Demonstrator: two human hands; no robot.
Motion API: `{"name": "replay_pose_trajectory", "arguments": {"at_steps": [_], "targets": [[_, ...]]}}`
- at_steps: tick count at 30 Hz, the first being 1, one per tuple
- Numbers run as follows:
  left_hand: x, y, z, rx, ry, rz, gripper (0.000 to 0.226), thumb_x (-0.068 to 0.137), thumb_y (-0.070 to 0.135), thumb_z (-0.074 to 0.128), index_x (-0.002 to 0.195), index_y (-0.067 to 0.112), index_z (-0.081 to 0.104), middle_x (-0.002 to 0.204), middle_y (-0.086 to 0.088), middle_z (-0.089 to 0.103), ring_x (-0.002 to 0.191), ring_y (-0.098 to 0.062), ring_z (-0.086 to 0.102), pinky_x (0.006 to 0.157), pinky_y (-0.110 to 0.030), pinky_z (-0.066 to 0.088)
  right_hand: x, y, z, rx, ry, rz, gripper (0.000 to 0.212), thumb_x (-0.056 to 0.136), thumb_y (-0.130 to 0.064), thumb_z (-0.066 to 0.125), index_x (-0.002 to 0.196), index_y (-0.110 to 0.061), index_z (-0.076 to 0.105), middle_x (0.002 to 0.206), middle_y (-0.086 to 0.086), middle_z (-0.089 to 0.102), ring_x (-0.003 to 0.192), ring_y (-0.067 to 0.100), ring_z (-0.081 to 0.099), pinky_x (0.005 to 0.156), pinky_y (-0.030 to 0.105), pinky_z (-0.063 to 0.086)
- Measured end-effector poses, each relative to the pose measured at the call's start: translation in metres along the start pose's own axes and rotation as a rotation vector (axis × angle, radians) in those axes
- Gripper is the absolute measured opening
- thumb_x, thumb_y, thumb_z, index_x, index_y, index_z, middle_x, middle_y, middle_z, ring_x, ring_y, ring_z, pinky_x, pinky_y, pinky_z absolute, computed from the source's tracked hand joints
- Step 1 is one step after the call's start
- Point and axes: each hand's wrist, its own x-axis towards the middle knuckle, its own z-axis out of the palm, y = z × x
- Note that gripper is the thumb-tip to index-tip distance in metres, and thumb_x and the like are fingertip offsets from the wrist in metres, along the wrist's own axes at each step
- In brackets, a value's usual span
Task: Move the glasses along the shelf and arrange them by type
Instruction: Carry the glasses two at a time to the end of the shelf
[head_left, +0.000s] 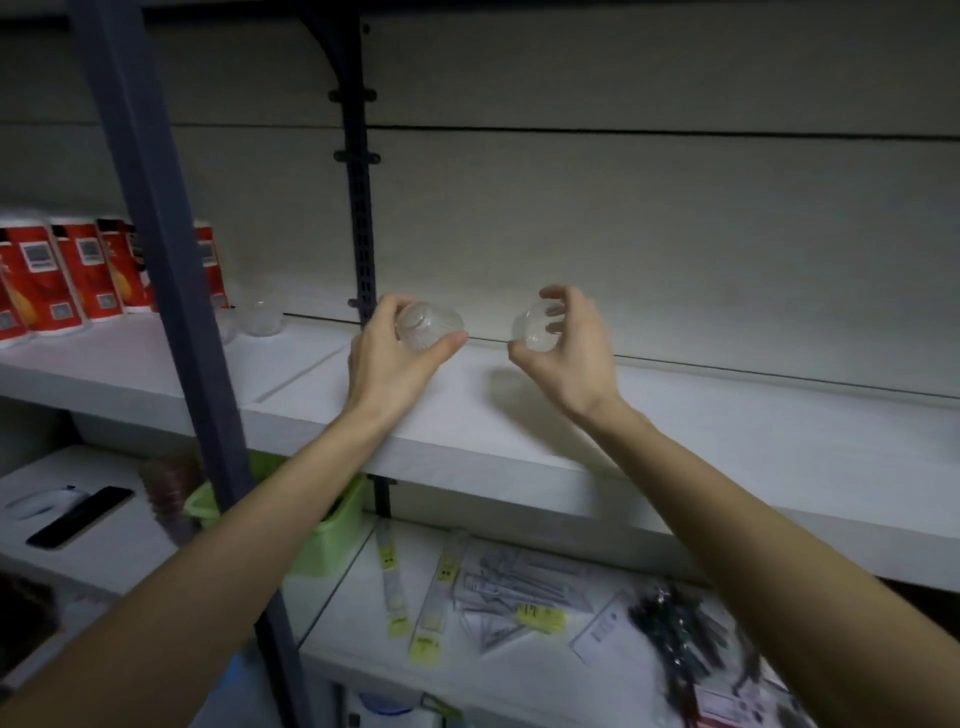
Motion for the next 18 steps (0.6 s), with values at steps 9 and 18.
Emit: {"name": "replay_pose_trajectory", "arguments": {"at_steps": [9,18], "targets": [[-0.155,0.117,0.110,-0.244,-0.023,0.142,0.056,0.083,0.057,0.075,0.126,0.029,0.054,0.113,0.010,0.066,0.097,-0.017,0.067,0.083,-0.043,0.057,-0.136,0.051,-0.209,0.046,0.353,0.011,0.062,0.080,-0.032,0.081,0.132,-0.017,0.053,0.121,-0.003,0.064,0.108,0.013,0.061,0.096,0.030,0.050],[-0.308,0.219,0.223,-0.234,-0.351,0.429,0.072,0.077,0.040,0.088,0.140,0.020,0.058,0.132,0.010,0.060,0.120,-0.002,0.054,0.102,-0.019,0.047,-0.279,0.117,-0.387,-0.098,0.521,0.065,0.056,0.086,-0.028,0.080,0.136,-0.015,0.058,0.128,0.000,0.059,0.117,0.006,0.055,0.100,0.015,0.042]]}}
